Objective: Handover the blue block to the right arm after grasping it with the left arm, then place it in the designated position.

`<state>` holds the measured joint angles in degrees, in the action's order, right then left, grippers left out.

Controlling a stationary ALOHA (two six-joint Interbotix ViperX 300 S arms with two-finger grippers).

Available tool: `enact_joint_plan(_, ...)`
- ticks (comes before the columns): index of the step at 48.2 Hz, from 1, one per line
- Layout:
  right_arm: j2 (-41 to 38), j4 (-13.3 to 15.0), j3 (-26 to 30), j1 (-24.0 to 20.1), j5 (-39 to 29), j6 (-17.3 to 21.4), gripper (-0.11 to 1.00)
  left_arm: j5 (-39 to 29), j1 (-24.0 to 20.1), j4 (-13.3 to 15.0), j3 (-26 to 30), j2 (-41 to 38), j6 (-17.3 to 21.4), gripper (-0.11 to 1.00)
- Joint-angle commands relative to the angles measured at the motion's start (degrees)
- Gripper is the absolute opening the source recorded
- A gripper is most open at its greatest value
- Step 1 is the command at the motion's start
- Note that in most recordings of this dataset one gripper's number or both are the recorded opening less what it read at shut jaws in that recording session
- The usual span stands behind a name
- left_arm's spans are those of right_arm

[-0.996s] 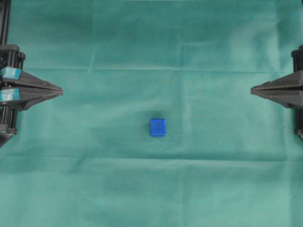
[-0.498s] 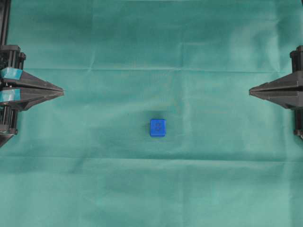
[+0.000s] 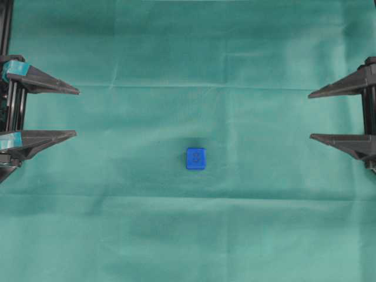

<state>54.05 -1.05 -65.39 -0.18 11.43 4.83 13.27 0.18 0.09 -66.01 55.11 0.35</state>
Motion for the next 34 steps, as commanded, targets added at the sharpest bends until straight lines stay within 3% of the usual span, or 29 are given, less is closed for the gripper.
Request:
enact_joint_plan(1,-0.4,-0.2,1.7,0.2,0.1,0.1,0.94,0.3,0.0,-0.2,1.6,-0.5,0.0,1.0)
enact_joint_plan(16,-0.4,-0.2,1.7,0.2,0.1,0.2,0.94,0.5,0.0,-0.2,3.0,-1.8,-0.1,1.0)
enact_joint_plan(34,-0.5,-0.1,1.7,0.3,0.2,0.2,0.94,0.7,-0.4,-0.2,12.3,-15.7,0.1,1.0)
